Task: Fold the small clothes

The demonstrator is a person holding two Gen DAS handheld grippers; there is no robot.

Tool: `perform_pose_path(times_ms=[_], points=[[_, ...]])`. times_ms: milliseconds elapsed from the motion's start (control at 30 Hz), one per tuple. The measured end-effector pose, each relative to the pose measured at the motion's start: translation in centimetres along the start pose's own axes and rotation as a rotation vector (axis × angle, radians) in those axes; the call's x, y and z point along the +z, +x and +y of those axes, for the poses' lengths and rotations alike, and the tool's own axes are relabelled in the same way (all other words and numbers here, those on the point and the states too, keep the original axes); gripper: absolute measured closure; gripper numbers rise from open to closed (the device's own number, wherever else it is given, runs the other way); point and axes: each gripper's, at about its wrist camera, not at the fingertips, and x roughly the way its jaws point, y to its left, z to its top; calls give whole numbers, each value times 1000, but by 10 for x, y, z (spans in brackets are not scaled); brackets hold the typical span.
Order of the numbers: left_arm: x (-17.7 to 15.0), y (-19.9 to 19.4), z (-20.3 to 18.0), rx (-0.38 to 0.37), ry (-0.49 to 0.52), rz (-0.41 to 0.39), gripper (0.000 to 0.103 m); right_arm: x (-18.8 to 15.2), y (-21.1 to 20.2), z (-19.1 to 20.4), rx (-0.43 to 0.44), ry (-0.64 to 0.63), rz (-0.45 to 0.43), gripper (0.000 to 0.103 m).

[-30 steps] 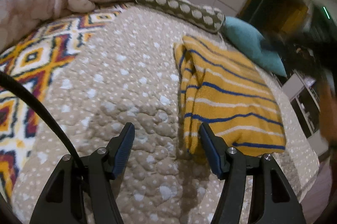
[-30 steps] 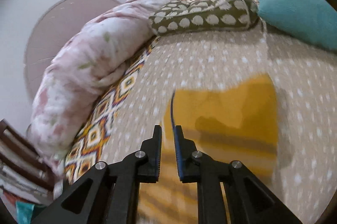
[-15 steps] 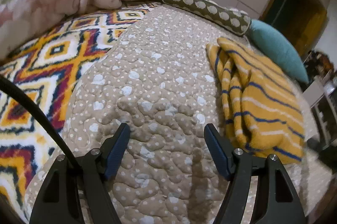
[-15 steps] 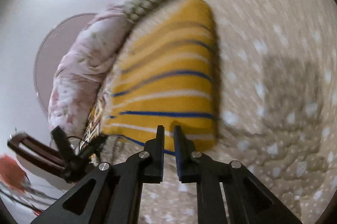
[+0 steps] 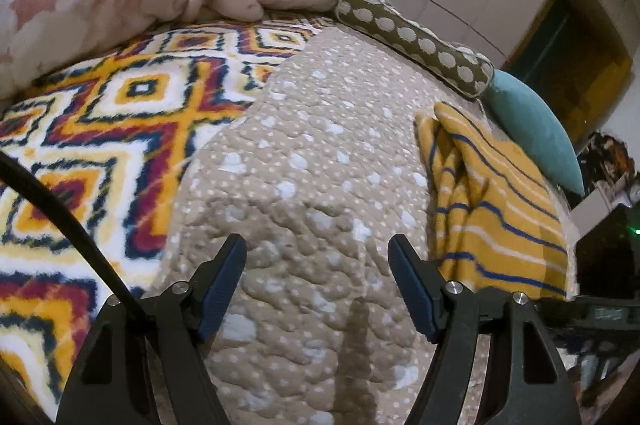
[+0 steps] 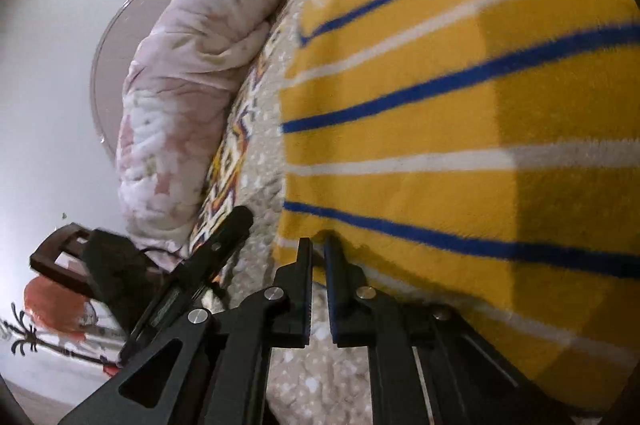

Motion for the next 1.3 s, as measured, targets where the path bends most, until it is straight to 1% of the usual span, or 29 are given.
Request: perform_pose_path(times_ms=[33, 67, 133, 200, 233, 267, 300, 333, 367, 400, 433, 467, 500, 533, 567, 633, 733, 800, 867, 933, 967, 1033, 1100, 1133, 1200, 1300], points=[[0, 1, 1, -4, -5, 4, 31, 2, -6, 5, 9, -17, -3, 95], [0, 1, 0, -1, -4, 5, 31, 4, -17, 10, 13, -42, -24, 95], [0, 2, -1, 17, 18, 4, 30, 12, -44, 15, -3, -74, -92, 95], [-3, 5, -7, 49, 52, 7, 29, 21, -73, 7, -34, -48, -178, 94], [-4, 6, -9, 60, 65, 8, 28, 26, -88, -3, -54, -13, -229, 93], [-5, 7, -11, 71, 79, 8, 27, 29, -98, -11, -76, 7, -259, 89], [-6, 9, -13, 80, 93, 10, 25, 31, -107, -22, -121, 32, -292, 87], [-7, 10, -15, 86, 103, 13, 25, 33, -114, -32, -171, 56, -311, 86], [-8, 10, -16, 88, 109, 15, 23, 33, -120, -43, -197, 78, -319, 87], [-8, 12, -17, 91, 118, 18, 22, 30, -126, -51, -194, 94, -325, 87], [-9, 12, -18, 93, 123, 19, 21, 26, -133, -54, -205, 99, -346, 87], [-9, 13, -19, 97, 129, 19, 20, 19, -142, -49, -244, 82, -383, 86], [-10, 14, -21, 105, 137, 20, 19, 16, -145, -43, -270, 66, -401, 86], [-10, 15, -22, 111, 144, 21, 18, 13, -149, -36, -295, 38, -418, 83], [-10, 16, -24, 118, 150, 21, 18, 11, -150, -28, -296, 11, -422, 83], [-11, 16, -26, 130, 160, 20, 18, 12, -149, -17, -270, -24, -413, 83], [-12, 17, -26, 135, 164, 17, 18, 23, -132, 0, -202, -66, -362, 83], [-12, 17, -26, 135, 165, 18, 17, 33, -108, 8, -157, -64, -324, 83], [-13, 17, -27, 136, 168, 19, 17, 47, -76, 9, -114, -36, -260, 83], [-13, 18, -28, 138, 171, 21, 17, 55, -46, 7, -98, 5, -212, 83], [-13, 18, -28, 139, 174, 22, 16, 61, -25, 4, -104, 31, -180, 83], [-14, 19, -30, 142, 185, 29, 14, 68, -5, -4, -105, 58, -165, 85], [-14, 22, -34, 151, 213, 46, 9, 72, -1, -3, -99, 70, -161, 85], [-15, 24, -37, 162, 230, 55, 8, 73, -2, -2, -102, 71, -154, 85], [-18, 28, -43, 196, 281, 73, 5, 72, -12, 5, -129, 37, -155, 84], [-21, 31, -47, 220, 314, 79, 5, 52, -48, 21, -167, -68, -224, 83]])
